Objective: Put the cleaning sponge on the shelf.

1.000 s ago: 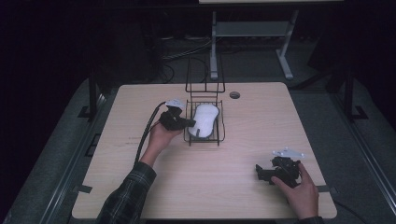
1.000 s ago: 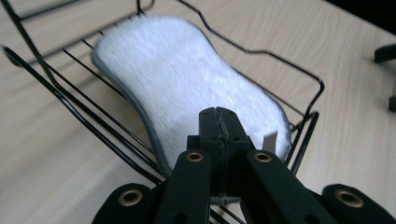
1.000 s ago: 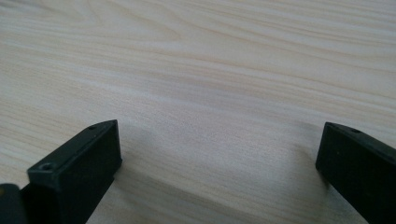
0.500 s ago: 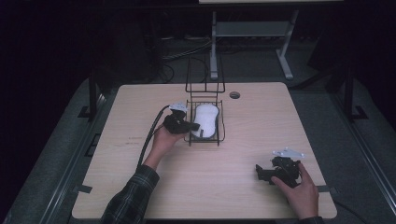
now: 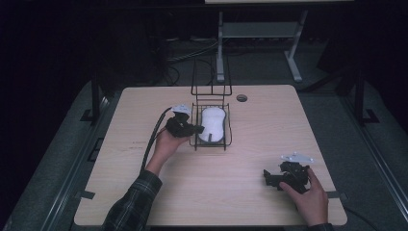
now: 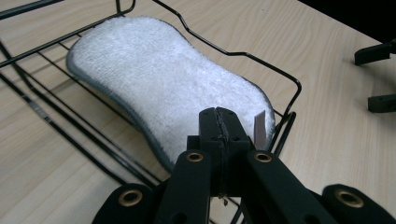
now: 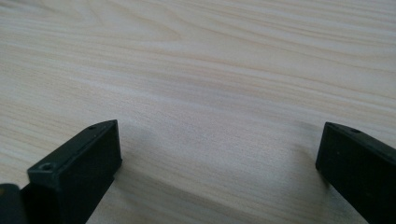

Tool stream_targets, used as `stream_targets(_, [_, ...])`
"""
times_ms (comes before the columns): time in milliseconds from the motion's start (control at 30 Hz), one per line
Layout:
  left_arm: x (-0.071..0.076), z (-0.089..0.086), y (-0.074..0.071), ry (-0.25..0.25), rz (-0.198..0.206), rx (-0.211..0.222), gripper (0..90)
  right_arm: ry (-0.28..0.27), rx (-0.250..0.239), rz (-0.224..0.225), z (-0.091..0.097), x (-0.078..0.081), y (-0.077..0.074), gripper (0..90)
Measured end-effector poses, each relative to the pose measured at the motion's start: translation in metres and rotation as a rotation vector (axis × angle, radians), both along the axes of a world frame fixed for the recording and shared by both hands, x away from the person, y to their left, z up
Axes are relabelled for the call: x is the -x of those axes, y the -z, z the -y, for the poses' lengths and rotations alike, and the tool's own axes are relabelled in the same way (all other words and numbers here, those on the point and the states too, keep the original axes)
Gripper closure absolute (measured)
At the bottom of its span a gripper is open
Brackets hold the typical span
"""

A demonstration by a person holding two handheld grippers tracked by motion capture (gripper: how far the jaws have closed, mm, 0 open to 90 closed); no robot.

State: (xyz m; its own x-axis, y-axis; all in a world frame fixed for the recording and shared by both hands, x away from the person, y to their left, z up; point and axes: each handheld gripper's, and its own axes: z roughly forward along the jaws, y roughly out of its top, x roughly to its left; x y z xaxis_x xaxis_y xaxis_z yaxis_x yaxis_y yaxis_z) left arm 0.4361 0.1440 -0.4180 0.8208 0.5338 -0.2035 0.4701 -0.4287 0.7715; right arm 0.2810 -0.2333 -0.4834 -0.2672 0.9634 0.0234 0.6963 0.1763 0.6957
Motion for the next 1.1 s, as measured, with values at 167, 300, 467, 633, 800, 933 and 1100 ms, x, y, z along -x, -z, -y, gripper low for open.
stream_targets(167, [0.007, -0.012, -0.008, -0.028, 0.025, -0.022, 75.7, 0.000, 0.000, 0.000, 0.000, 0.000, 0.000, 0.0])
stream_targets(300, [0.014, -0.022, -0.013, -0.059, 0.039, -0.033, 63.0, 0.000, 0.000, 0.000, 0.000, 0.000, 0.000, 0.0])
stream_targets(467, [0.022, -0.032, -0.015, -0.073, 0.050, -0.064, 49.0, 0.000, 0.000, 0.000, 0.000, 0.000, 0.000, 0.0])
stream_targets(633, [0.033, -0.041, -0.014, -0.085, 0.074, -0.056, 35.9, 0.000, 0.000, 0.000, 0.000, 0.000, 0.000, 0.0])
stream_targets(800, [0.044, -0.049, -0.013, -0.110, 0.100, -0.079, 27.3, 0.001, -0.001, 0.000, 0.000, 0.000, 0.000, 0.0])
stream_targets(933, [0.054, -0.057, -0.011, -0.127, 0.107, -0.105, 23.3, 0.000, 0.000, 0.000, 0.000, 0.000, 0.000, 0.0])
stream_targets(1100, [0.064, -0.065, -0.007, -0.145, 0.109, -0.126, 15.6, 0.000, 0.000, 0.000, 0.000, 0.000, 0.000, 0.0])
